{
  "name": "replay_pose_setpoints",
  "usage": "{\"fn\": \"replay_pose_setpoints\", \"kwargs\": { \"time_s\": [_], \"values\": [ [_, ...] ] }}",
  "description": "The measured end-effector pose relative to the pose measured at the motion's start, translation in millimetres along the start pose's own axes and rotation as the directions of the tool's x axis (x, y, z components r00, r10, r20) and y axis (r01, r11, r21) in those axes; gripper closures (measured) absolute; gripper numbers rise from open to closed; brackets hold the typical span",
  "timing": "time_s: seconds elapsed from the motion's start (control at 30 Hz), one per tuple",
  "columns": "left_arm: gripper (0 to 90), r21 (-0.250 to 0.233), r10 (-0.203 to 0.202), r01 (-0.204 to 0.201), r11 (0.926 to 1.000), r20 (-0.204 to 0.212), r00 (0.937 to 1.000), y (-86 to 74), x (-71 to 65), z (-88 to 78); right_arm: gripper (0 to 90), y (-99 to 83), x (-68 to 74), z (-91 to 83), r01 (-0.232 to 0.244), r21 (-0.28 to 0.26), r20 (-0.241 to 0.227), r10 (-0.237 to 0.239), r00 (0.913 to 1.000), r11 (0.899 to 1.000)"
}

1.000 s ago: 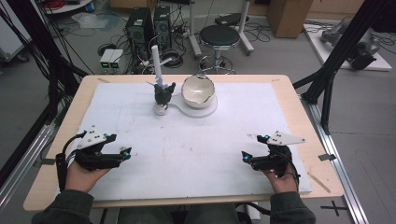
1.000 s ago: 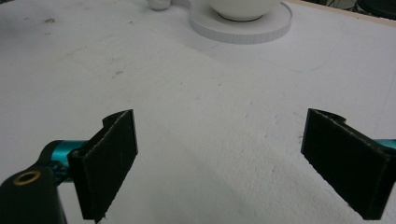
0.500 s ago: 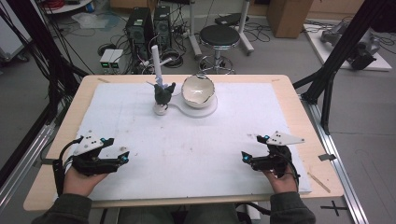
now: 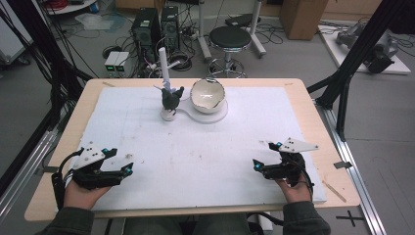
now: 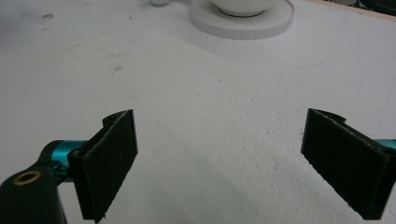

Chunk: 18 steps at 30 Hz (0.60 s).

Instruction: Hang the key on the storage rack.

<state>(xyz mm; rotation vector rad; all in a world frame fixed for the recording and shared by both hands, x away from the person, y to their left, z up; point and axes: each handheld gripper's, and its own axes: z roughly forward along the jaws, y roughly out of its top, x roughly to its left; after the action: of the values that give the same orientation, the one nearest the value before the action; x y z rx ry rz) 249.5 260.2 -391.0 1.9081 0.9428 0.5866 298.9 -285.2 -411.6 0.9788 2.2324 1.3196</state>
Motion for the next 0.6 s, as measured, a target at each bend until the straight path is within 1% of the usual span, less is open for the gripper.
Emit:
{"fn": "replay_pose_setpoints", "kwargs": {
  "time_s": [0.17, 0.27, 0.3, 0.4, 0.6],
  "values": [
    [24.4, -0.004, -0.003, 0.003, 1.0, -0.004, 1.0, -3.9, -2.0, -1.2, 9.9, -0.3, -0.1, 0.2, 0.002, 0.002, 0.002, -0.002, 1.0, 1.0],
    [24.5, -0.004, 0.003, -0.003, 1.0, -0.003, 1.0, -6.4, -2.9, -1.5, 9.9, -0.5, -0.2, 0.4, 0.002, 0.001, 0.001, -0.002, 1.0, 1.0],
    [24.4, -0.004, -0.004, 0.004, 1.0, -0.004, 1.0, -7.2, -3.6, -1.6, 9.9, -0.6, 0.1, 0.4, -0.001, 0.004, -0.001, 0.001, 1.0, 1.0],
    [24.5, -0.004, 0.0, 0.0, 1.0, -0.001, 1.0, -9.0, -4.0, -2.3, 9.9, -1.2, -0.5, 0.4, -0.001, 0.006, 0.0, 0.001, 1.0, 1.0],
    [24.5, -0.007, -0.007, 0.007, 0.9999, -0.003, 1.0, -13.7, -5.2, -2.6, 9.9, -2.3, -1.1, 0.7, -0.007, 0.011, -0.003, 0.007, 1.0, 1.0]
  ]
}}
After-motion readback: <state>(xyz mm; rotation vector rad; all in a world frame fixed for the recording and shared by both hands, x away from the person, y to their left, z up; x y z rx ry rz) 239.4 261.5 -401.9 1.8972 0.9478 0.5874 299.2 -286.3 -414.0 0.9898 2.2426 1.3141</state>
